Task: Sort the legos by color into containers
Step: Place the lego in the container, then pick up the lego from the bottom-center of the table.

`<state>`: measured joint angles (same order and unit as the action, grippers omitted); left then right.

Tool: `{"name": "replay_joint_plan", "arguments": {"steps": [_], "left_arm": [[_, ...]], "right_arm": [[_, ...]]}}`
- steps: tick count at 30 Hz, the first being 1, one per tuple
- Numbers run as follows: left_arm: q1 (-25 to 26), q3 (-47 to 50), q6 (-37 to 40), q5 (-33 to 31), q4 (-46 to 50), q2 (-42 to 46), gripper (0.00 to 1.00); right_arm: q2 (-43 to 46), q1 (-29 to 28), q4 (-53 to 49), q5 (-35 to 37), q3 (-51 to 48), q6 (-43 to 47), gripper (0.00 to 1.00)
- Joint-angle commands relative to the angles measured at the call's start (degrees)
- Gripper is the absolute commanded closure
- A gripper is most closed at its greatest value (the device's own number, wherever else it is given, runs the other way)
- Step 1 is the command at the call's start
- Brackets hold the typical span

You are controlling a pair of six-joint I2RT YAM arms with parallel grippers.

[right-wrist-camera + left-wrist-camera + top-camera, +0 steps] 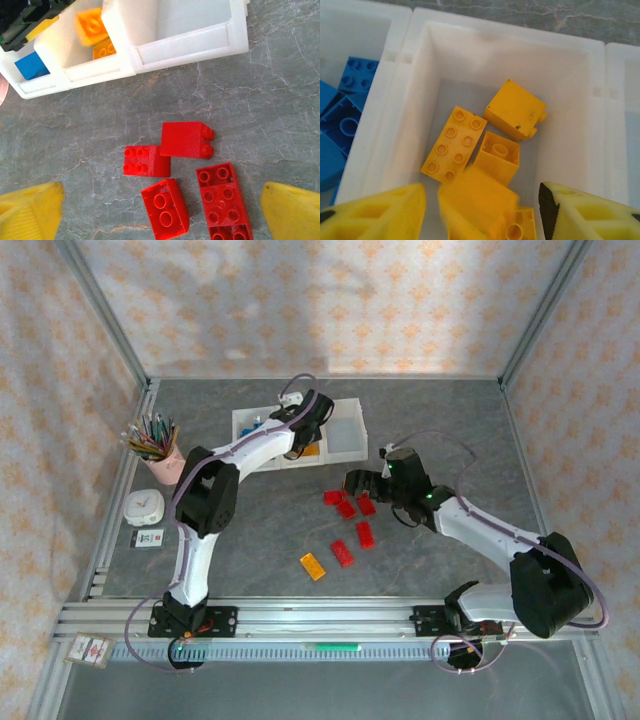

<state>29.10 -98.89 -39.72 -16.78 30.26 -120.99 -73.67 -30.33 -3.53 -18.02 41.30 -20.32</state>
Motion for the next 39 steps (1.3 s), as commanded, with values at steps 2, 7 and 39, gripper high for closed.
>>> {"name": "replay_joint_plan", "arguments": {"steps": [2, 7, 39], "left_arm": [[0.1, 4.7, 0.7, 1.4, -1.1, 11.1, 0.29], [0.9, 19.8, -0.6, 5.6, -3.0, 26.7, 0.22], [4.3, 63.2, -10.5, 14.6, 8.8, 80.2, 0.01]], "right_arm": [[0.7, -0.3, -4.0, -0.4, 2.8, 2.7, 0.0], [1.2, -5.5, -10.9, 1.5, 4.9, 4.6, 0.02], [-20.9, -41.7, -11.5, 18.3, 10.2, 0.2, 0.36]]}}
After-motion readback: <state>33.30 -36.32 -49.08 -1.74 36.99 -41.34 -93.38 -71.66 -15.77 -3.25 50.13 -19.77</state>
